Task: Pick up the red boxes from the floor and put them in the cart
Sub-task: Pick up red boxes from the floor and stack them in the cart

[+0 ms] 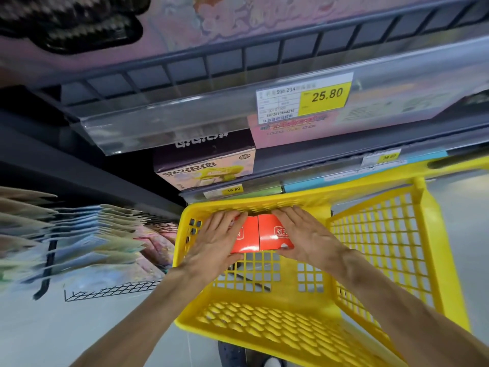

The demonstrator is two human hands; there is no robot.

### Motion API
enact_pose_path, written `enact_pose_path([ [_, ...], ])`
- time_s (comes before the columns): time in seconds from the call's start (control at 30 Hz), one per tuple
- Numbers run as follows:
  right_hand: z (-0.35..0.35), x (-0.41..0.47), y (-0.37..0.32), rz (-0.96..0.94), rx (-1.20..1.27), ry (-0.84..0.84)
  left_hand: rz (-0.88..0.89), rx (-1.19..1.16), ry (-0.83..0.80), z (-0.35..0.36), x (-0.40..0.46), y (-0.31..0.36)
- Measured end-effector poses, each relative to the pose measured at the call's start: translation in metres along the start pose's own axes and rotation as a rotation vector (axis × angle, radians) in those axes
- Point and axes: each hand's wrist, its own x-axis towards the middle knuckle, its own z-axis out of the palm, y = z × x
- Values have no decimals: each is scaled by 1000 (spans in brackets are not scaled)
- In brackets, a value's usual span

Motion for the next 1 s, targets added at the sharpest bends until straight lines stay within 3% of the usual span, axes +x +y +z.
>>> enact_pose_path([
  [0.3, -42, -54, -13, 57, -16, 60, 41, -86, 39, -49, -27, 15],
  [0.57, -164, -195, -36, 204, -4, 162, 262, -158, 170, -187, -40, 83],
  [0.8, -310, -392, -74, 495, 43, 412, 546, -122, 240, -347, -36, 235],
  [1.0, -360, -550, -57, 725, 28, 535, 812, -67, 258, -431, -17, 389],
])
